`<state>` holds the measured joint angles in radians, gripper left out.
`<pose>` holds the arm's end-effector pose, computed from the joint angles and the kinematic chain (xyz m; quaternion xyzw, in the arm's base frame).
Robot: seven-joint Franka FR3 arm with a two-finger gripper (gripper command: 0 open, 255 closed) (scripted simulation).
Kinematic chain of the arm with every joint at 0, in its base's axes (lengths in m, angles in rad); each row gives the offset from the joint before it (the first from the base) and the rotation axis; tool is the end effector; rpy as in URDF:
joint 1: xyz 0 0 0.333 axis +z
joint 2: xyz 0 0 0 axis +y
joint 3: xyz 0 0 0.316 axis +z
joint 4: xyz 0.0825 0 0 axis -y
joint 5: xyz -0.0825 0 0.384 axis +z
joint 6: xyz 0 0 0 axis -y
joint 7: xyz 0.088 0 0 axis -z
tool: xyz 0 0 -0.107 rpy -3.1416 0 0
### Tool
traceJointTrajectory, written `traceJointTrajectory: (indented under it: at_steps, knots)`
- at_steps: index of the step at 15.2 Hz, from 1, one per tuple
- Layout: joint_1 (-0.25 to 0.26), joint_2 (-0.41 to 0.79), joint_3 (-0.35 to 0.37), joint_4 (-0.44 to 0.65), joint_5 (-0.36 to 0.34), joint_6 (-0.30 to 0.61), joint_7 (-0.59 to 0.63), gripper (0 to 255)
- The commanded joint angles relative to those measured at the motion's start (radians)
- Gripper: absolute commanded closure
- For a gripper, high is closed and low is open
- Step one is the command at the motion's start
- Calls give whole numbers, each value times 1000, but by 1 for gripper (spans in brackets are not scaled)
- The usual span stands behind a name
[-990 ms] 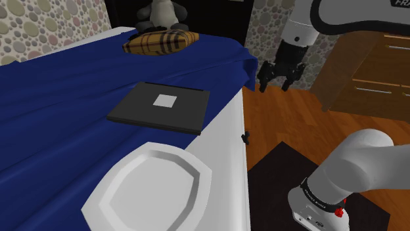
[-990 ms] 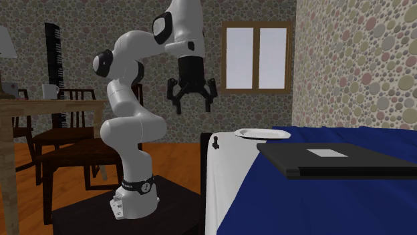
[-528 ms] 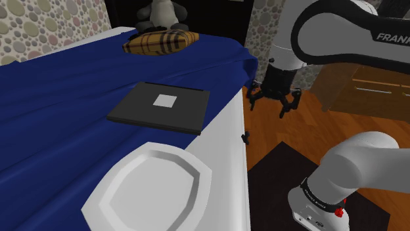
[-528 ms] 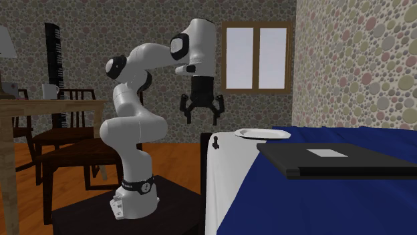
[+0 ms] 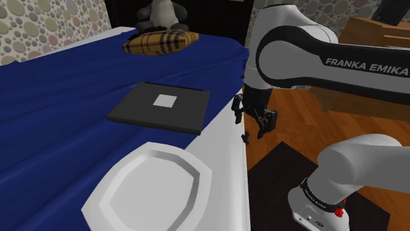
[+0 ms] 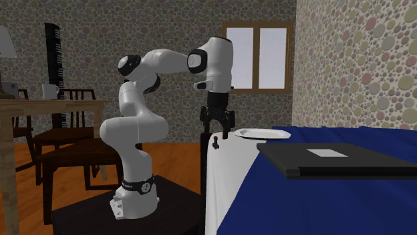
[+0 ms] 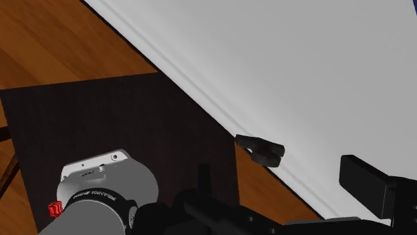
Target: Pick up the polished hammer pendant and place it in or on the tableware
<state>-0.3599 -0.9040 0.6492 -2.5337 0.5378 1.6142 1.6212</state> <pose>0.2899 0.1618 0.4782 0.6855 -0.7258 -0.0502 0.0263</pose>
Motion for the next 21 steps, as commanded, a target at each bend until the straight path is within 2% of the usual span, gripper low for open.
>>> traceJointTrajectory:
  at_steps: [1, 5, 12, 13, 21]
  knots:
    - [2, -1, 16, -23, 16, 22, 10, 0]
    - [11, -4, 40, -66, 39, 64, 7, 0]
    - [10, -4, 40, -66, 39, 64, 7, 0]
    - [10, -4, 40, -66, 39, 64, 7, 255]
    - [10, -4, 40, -66, 39, 64, 7, 255]
